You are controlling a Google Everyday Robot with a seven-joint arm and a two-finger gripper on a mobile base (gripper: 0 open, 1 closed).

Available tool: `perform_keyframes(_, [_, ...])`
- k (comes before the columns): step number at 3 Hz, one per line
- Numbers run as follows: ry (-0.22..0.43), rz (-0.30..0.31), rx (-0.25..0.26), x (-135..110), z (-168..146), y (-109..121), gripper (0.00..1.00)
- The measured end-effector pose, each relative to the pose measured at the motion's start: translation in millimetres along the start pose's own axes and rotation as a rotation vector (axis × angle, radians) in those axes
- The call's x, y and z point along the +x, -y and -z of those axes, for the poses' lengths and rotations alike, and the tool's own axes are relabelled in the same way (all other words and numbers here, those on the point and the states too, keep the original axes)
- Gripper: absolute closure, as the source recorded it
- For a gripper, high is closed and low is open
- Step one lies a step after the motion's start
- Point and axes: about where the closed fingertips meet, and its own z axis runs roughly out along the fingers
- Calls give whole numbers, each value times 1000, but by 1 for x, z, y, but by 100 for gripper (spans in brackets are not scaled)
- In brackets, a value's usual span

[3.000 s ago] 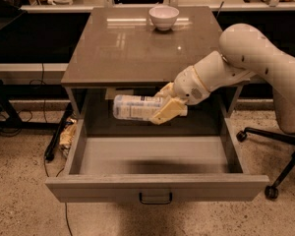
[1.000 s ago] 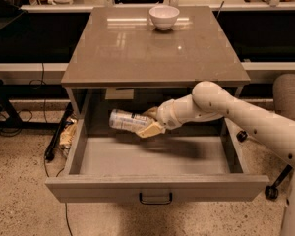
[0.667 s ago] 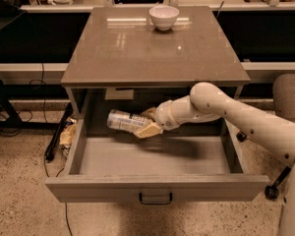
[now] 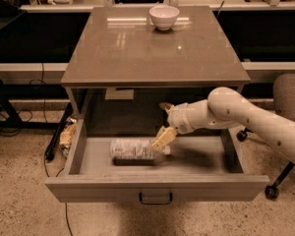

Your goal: Place blue plastic bottle into top drawer

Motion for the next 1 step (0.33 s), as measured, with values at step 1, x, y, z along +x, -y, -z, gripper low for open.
perform_keyframes(1, [-2, -34, 70, 14, 37, -4, 0])
